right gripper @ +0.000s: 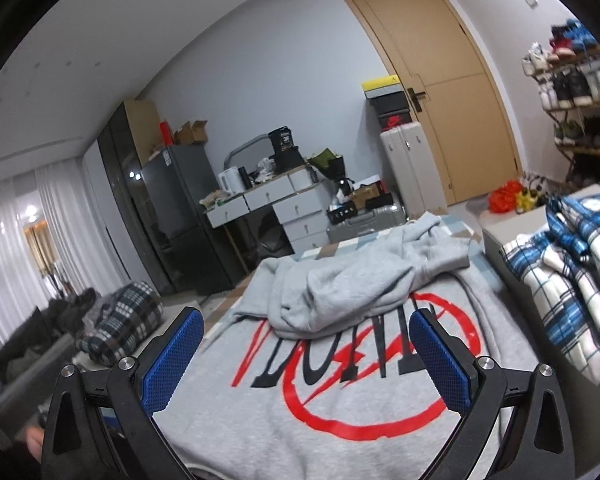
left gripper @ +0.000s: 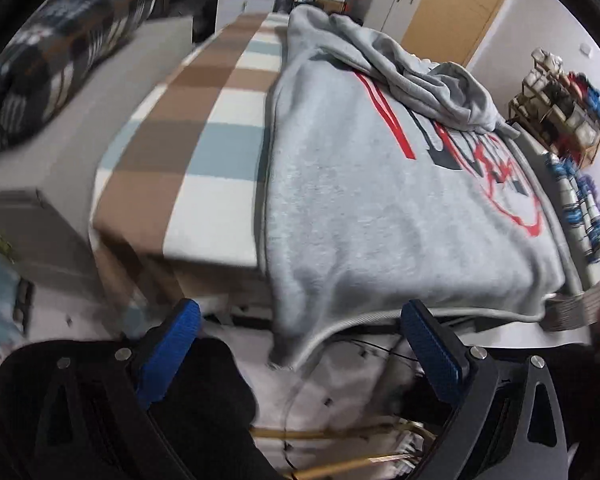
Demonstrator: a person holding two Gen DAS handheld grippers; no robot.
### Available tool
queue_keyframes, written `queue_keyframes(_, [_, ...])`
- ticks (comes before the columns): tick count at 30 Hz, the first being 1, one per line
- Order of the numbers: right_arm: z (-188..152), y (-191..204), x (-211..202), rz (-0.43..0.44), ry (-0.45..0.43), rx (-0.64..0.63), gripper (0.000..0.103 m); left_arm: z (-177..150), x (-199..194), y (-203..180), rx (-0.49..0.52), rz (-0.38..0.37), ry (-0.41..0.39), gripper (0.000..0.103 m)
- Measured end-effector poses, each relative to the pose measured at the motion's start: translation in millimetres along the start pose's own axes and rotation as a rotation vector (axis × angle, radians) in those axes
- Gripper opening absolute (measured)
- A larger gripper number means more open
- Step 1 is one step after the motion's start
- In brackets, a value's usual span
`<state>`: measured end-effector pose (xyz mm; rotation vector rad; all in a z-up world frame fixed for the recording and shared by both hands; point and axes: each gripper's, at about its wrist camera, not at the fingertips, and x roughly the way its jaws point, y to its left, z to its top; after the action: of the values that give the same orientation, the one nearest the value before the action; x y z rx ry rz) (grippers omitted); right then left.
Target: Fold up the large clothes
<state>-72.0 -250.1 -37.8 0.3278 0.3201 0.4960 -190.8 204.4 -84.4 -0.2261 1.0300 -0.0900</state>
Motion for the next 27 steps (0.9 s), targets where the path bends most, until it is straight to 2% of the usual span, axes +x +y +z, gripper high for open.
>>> queue_keyframes(3, [0, -4, -2, 0.01, 0.005, 0.018, 0.103, 5, 17, 4, -0.056, -0.066, 0.041, 0.098])
queue_keyframes(7, [-1, -8, -2, 0.01, 0.021, 0.021, 0.103, -5, 41, 15, -0.17, -0.057, 0.082, 0.099])
queue_keyframes(8, [-1, -9, -2, 0.011, 0.024, 0.026, 0.103, -7, 46, 18, -0.199, -0.089, 0.098, 0.1])
queue_keyframes(10, [-1, -11, -1, 0.027, 0.032, 0.04, 0.103, -15, 46, 24, -0.243, -0.134, 0.12, 0.1])
queue_keyframes(13, [-2, -8, 0, 0.036, 0.037, 0.031, 0.103, -20, 46, 24, -0.26, -0.156, 0.13, 0.099])
queue_keyframes(17, [-4, -3, 1, 0.05, 0.049, 0.013, 0.103, -26, 51, 29, -0.336, -0.326, 0.19, 0.097])
queue_keyframes(18, [-4, -2, 0, 0.058, 0.05, 0.01, 0.103, -27, 52, 30, -0.366, -0.378, 0.205, 0.087])
queue_keyframes(19, [-4, -2, 1, 0.061, 0.05, 0.008, 0.103, -27, 52, 30, -0.373, -0.408, 0.213, 0.068])
queue_keyframes(21, [-4, 0, 1, 0.07, 0.053, 0.006, 0.103, -28, 45, 23, -0.331, -0.472, 0.217, 0.047])
queue_keyframes(23, [-4, 1, 2, 0.083, 0.057, 0.004, 0.103, -27, 33, 12, -0.259, -0.499, 0.192, 0.044])
queue_keyframes(24, [-4, 2, 3, 0.085, 0.06, 0.001, 0.103, -27, 28, 9, -0.226, -0.497, 0.179, 0.038])
queue_keyframes(25, [-4, 3, 4, 0.087, 0.065, -0.002, 0.103, -28, 21, 2, -0.181, -0.504, 0.158, 0.028])
queue_keyframes(27, [-6, 5, 6, 0.089, 0.077, -0.007, 0.103, -29, 13, -8, -0.121, -0.498, 0.126, 0.017])
